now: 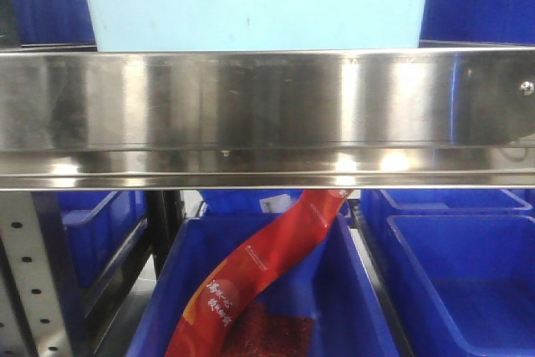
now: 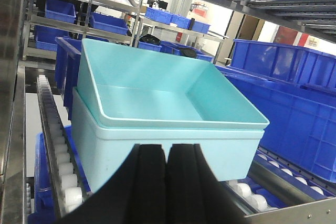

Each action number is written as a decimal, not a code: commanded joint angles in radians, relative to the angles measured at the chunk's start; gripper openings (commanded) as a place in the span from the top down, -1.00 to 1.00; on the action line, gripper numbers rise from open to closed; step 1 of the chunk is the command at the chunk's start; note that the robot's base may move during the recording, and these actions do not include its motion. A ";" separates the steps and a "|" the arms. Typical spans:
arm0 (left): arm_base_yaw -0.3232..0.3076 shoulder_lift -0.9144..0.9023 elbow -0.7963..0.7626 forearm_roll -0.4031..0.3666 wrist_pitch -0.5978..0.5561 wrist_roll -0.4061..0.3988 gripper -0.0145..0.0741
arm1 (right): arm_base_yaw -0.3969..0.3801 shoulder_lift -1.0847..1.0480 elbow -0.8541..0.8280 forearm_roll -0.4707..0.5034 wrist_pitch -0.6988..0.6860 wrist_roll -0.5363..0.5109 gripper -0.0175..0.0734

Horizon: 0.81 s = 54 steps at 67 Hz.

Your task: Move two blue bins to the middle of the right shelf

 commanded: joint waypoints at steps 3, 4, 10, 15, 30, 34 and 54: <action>-0.007 -0.005 0.000 -0.002 -0.011 0.004 0.92 | -0.006 -0.003 0.003 0.002 -0.022 -0.006 0.97; -0.007 -0.005 0.000 -0.002 -0.011 0.004 0.92 | -0.006 -0.003 0.003 0.002 -0.022 -0.006 0.97; -0.002 -0.007 0.000 0.005 0.001 0.004 0.92 | -0.006 -0.003 0.003 0.002 -0.022 -0.006 0.97; 0.027 -0.015 0.011 0.007 0.002 0.042 0.92 | -0.006 -0.003 0.003 0.002 -0.022 -0.006 0.97; 0.253 -0.142 0.201 -0.289 -0.045 0.502 0.92 | -0.006 -0.003 0.003 0.002 -0.022 -0.006 0.97; 0.315 -0.189 0.247 -0.289 -0.044 0.506 0.92 | -0.006 -0.003 0.003 0.002 -0.022 -0.006 0.97; 0.463 -0.381 0.436 -0.287 -0.045 0.506 0.92 | -0.006 -0.003 0.003 0.002 -0.022 -0.006 0.97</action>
